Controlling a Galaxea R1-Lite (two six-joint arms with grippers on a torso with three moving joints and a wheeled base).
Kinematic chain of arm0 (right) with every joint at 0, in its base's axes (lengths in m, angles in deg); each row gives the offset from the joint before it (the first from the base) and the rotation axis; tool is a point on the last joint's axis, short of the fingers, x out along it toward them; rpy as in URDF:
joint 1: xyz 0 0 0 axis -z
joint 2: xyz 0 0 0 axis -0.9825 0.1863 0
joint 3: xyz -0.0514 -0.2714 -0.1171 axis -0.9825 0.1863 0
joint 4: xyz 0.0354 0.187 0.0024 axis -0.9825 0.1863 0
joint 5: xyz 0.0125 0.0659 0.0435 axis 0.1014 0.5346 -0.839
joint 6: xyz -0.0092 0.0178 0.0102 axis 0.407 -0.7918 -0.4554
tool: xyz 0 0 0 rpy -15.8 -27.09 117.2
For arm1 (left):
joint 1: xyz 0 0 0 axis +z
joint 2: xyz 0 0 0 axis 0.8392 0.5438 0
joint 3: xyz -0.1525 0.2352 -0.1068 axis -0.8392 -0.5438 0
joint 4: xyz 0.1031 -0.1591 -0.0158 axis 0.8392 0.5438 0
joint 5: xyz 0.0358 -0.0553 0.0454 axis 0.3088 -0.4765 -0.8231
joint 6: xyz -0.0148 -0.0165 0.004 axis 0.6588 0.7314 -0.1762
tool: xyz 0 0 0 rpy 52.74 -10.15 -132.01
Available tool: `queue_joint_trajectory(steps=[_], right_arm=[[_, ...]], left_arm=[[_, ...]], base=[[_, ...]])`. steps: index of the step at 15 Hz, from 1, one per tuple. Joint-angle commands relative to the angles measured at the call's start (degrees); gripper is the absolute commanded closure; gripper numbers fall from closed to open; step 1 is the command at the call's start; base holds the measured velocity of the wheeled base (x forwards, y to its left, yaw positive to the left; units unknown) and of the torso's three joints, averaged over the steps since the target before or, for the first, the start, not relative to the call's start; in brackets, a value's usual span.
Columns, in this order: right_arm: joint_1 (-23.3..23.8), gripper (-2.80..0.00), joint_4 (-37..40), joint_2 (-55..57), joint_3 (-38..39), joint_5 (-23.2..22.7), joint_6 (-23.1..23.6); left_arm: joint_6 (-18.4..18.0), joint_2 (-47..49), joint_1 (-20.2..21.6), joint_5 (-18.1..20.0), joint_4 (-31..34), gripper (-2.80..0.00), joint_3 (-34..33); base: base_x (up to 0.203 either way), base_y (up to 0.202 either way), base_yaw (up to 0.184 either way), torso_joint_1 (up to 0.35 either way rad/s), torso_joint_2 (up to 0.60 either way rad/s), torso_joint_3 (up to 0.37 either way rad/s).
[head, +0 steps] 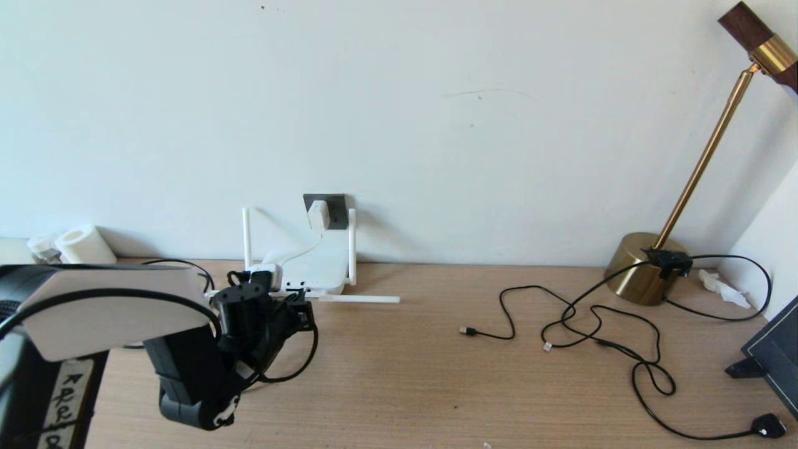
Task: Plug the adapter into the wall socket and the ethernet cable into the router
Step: Align cable and router interface, then plug cable into router interface
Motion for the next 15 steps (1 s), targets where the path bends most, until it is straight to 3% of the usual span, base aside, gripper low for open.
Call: queue_joint_trajectory(steps=[1, 15], right_arm=[[0.0, 0.0, 0.0, 0.1, 0.0, 0.0, 0.0], [0.0, 0.0, 0.0, 0.1, 0.0, 0.0, 0.0]], left_arm=[[0.0, -0.3, 0.0, -0.1, -0.5, 0.0, -0.5], [0.0, -0.6, 0.0, -0.1, -0.5, 0.0, -0.9]], base=[[0.0, 0.0, 0.0, 0.0, 0.0, 0.0], [0.0, 0.0, 0.0, 0.0, 0.0, 0.0]])
